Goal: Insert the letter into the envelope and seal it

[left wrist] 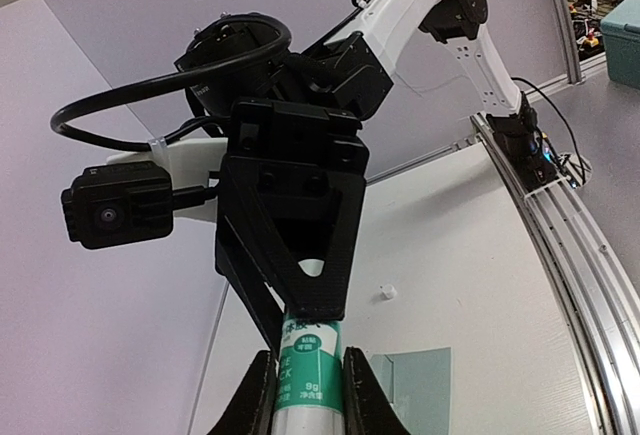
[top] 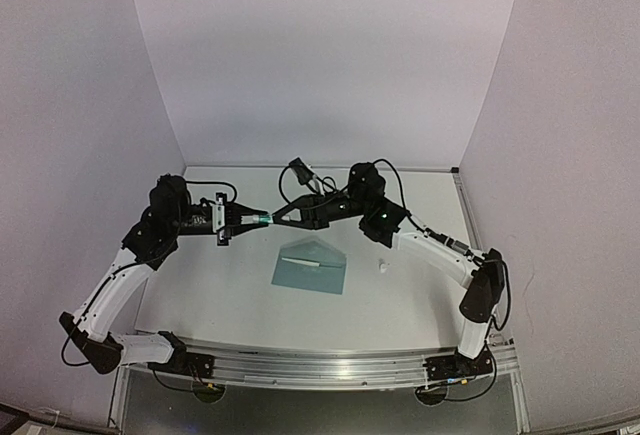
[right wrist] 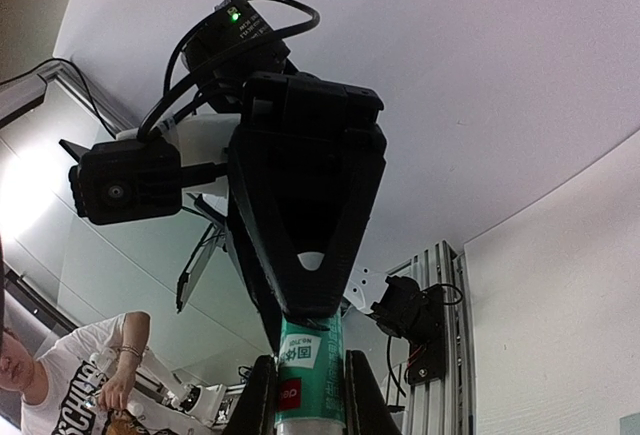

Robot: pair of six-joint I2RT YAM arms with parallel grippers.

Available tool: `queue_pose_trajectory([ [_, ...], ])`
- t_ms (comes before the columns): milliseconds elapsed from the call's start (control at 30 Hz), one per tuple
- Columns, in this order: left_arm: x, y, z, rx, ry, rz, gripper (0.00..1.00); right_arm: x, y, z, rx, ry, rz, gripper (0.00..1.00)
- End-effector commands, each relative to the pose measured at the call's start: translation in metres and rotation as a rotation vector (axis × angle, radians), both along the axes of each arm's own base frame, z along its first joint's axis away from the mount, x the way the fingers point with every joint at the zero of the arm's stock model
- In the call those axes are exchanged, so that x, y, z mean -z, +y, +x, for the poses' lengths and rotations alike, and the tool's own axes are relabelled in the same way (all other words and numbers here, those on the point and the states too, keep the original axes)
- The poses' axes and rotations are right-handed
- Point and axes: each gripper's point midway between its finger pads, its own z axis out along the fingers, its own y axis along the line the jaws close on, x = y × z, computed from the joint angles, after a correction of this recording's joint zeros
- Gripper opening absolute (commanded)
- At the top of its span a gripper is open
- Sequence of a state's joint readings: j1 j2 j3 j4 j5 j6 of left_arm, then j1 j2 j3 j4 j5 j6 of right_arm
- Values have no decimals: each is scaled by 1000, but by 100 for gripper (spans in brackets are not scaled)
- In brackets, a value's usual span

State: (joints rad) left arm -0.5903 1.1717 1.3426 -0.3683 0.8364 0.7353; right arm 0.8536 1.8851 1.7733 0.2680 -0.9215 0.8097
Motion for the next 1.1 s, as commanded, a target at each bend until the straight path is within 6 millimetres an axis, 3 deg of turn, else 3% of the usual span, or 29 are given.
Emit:
queue_pose_trajectory([
  [0, -17, 1, -2, 0, -28, -20, 1, -15, 2, -1, -2, -37, 41, 0],
  [100, -16, 2, 2, -32, -4, -13, 0, -10, 2, 3, 16, -23, 30, 0],
  [133, -14, 3, 6, -53, 16, -6, 0, -6, 2, 7, 36, -11, 20, 6],
  [233, -5, 6, 23, -155, 101, 40, 0, 8, -5, 27, 137, 37, -17, 37],
  [333, 13, 12, 43, -273, 177, 121, 0, 21, -29, 57, 308, 82, -58, 54],
  [467, 50, 21, 64, -407, 318, 246, 0, 53, -75, 102, 614, 149, -180, 62],
  [533, 78, 22, 72, -470, 439, 325, 0, 73, -99, 118, 776, 147, -300, 62],
  [633, 119, 20, 84, -568, 589, 455, 0, 134, -142, 136, 1011, 198, -613, 56],
  [700, 138, 12, 87, -619, 646, 523, 0, 169, -155, 140, 1062, 231, -758, 53],
  [767, 165, 4, 90, -675, 697, 600, 0, 200, -153, 139, 1049, 287, -835, 47],
  [967, 226, -20, 105, -810, 837, 718, 0, 252, -132, 140, 976, 411, -910, 35],
  [1067, 247, -37, 108, -828, 883, 753, 0, 275, -127, 138, 949, 467, -945, 20],
])
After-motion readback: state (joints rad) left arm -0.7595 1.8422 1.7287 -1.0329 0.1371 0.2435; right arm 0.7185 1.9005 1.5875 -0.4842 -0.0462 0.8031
